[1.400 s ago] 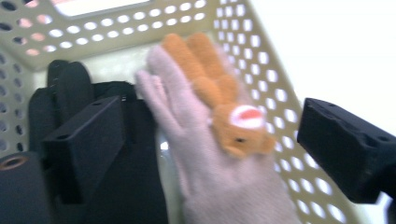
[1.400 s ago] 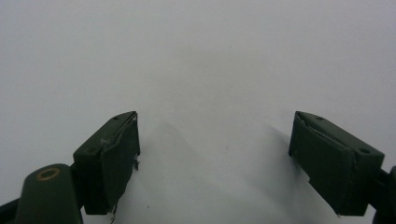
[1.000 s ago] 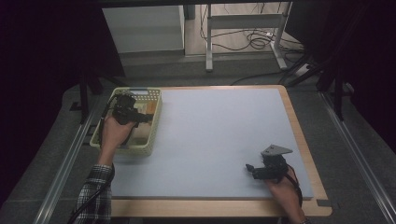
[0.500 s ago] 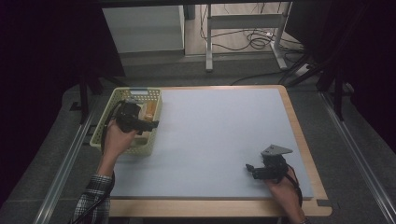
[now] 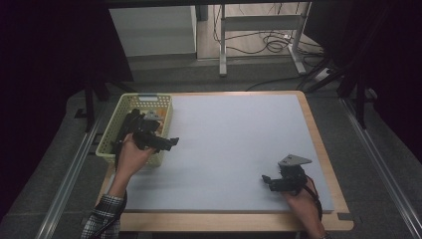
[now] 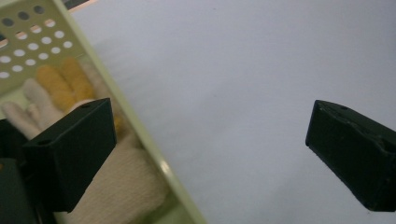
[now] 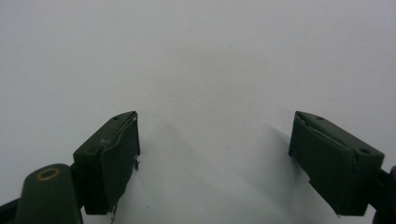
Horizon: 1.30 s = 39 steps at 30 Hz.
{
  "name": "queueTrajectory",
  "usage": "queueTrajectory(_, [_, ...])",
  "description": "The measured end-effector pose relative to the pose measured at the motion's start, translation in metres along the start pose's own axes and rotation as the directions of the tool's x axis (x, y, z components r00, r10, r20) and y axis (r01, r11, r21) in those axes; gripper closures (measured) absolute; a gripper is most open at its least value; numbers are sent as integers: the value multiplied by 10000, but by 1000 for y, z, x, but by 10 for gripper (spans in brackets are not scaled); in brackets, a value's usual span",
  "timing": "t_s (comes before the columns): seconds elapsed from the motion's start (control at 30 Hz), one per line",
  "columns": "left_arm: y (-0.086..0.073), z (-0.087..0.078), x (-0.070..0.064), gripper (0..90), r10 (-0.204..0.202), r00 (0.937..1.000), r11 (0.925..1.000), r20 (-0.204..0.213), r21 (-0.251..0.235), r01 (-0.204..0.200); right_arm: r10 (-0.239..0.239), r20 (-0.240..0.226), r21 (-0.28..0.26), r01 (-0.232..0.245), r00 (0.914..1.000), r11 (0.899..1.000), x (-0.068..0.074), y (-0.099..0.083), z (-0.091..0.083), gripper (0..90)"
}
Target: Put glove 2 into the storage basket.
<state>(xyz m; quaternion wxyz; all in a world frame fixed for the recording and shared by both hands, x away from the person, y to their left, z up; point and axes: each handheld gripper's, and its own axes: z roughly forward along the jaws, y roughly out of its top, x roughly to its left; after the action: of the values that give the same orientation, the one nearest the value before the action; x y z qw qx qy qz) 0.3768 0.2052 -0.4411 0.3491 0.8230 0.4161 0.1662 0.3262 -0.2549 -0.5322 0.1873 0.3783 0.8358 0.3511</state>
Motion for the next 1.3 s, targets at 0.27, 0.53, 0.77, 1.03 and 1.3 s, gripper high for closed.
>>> queueTrajectory(0.27, [-2, 3, -20, 22, 379, 9989, 9993, 282, -55, -377, 13, -4, 7, -13, 10000, 10000, 0, 0, 0, 160])
queueTrajectory(0.53, [-7, 8, -44, 22, 837, 9943, 9964, 659, -150, -829, 10, -4, 0, -10, 10000, 10000, 0, 0, 0, 160])
queueTrajectory(0.77, [-11, 10, -61, 21, 1103, 9884, 9936, 1046, -353, -1071, 43, -2, 8, -43, 10000, 10000, 0, 0, 0, 160])
queueTrajectory(1.03, [-20, 17, -80, 21, 1368, 9806, 9903, 1406, -437, -1319, 28, 0, 8, -28, 10000, 10000, 0, 0, 0, 160])
queueTrajectory(1.3, [-35, 31, -93, 21, 1594, 9728, 9871, 1680, -439, -1542, 23, -1, 11, -23, 10000, 10000, 0, 0, 0, 160])
